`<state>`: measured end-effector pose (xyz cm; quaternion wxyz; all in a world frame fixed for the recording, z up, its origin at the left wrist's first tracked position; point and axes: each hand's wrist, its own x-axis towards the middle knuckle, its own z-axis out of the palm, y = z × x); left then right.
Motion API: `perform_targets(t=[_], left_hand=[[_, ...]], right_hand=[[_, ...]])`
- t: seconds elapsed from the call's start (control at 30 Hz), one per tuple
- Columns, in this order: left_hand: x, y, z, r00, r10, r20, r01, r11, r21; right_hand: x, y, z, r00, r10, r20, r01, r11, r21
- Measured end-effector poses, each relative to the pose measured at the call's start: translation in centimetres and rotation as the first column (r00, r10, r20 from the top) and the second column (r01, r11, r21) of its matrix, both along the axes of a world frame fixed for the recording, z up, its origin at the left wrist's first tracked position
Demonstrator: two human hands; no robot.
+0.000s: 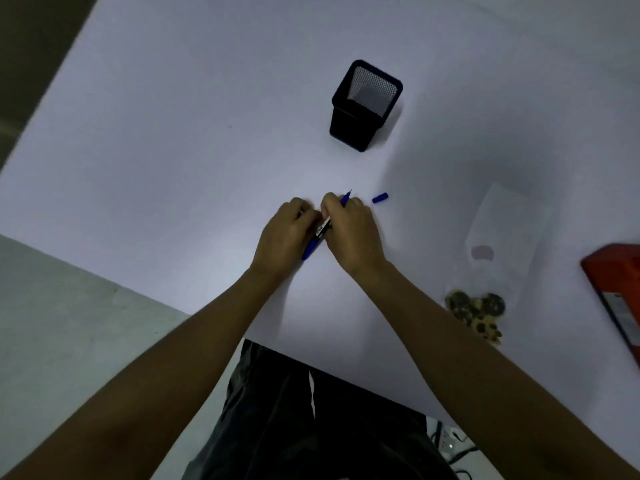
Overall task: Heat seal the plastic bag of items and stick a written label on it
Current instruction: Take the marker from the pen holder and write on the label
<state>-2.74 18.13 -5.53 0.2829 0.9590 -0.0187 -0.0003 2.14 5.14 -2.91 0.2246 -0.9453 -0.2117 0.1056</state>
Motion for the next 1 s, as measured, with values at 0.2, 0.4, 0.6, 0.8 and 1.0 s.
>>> perform_targets(t=[0.2, 0.4, 0.6, 0.8, 1.0], left_hand=[[-0.5, 0.0, -2.1, 0.975, -0.077, 0.21, 0.059, 0.994, 0.091], [-1.4, -0.3, -2.9, 0.957, -0.134, 0.256, 0.074, 0.97, 0.23], [-1.3, -0.9, -2.4, 0.944, -0.082, 0.319, -0.013, 0.959, 0.284], [-1.5, -0.7, -2.7, 0.956, -0.087, 0.28, 0.02, 0.972, 0.235], [-2.2, -0.8, -2.8, 0.969, -0.07, 0.237, 0.019, 0.978, 0.209]], right_hand=[[-0.3, -1.2, -1.3, 0.993, -0.023, -0.114, 0.039, 0.989, 0.143], [0.1, -1.8, -0.7, 0.963, -0.199, -0.181, 0.258, 0.874, 0.413], [0.2, 0.1, -1.5, 0.92, -0.21, -0.332, 0.371, 0.741, 0.56], [0.9, 1.4, -3.2, 0.947, -0.304, -0.106, 0.311, 0.776, 0.549], [1.1, 1.5, -3.9, 0.94, -0.335, -0.067, 0.318, 0.787, 0.529]])
